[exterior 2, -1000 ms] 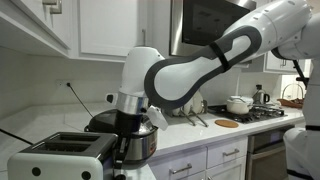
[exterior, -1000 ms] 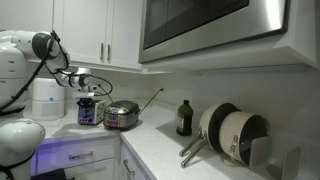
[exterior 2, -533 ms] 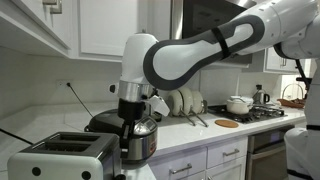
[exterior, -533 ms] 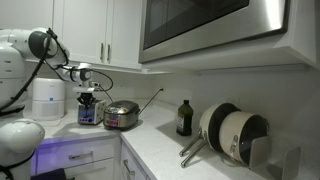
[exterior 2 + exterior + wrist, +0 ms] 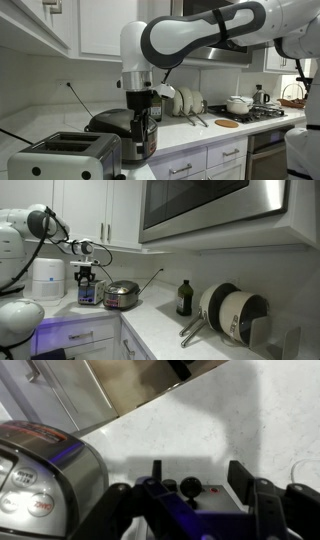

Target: Push the lever on the toaster downwards

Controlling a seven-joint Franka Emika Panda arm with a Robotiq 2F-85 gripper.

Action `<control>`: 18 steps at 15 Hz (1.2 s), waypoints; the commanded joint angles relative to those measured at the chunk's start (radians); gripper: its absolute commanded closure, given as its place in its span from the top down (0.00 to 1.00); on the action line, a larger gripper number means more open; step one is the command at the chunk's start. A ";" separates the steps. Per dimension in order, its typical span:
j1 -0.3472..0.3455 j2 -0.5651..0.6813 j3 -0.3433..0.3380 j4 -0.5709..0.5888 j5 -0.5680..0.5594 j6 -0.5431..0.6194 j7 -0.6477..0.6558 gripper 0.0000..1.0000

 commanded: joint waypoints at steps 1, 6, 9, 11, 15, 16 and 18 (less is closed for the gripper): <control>-0.019 -0.005 0.014 0.058 0.013 -0.140 0.052 0.99; -0.041 -0.015 -0.003 0.106 0.088 -0.296 0.094 1.00; -0.058 -0.038 -0.012 0.108 0.142 -0.344 0.104 1.00; -0.068 -0.060 -0.018 0.102 0.172 -0.367 0.108 1.00; -0.075 -0.057 -0.013 0.100 0.164 -0.361 0.078 1.00; -0.076 -0.062 -0.014 0.100 0.165 -0.362 0.078 1.00; -0.076 -0.064 -0.014 0.100 0.165 -0.362 0.078 1.00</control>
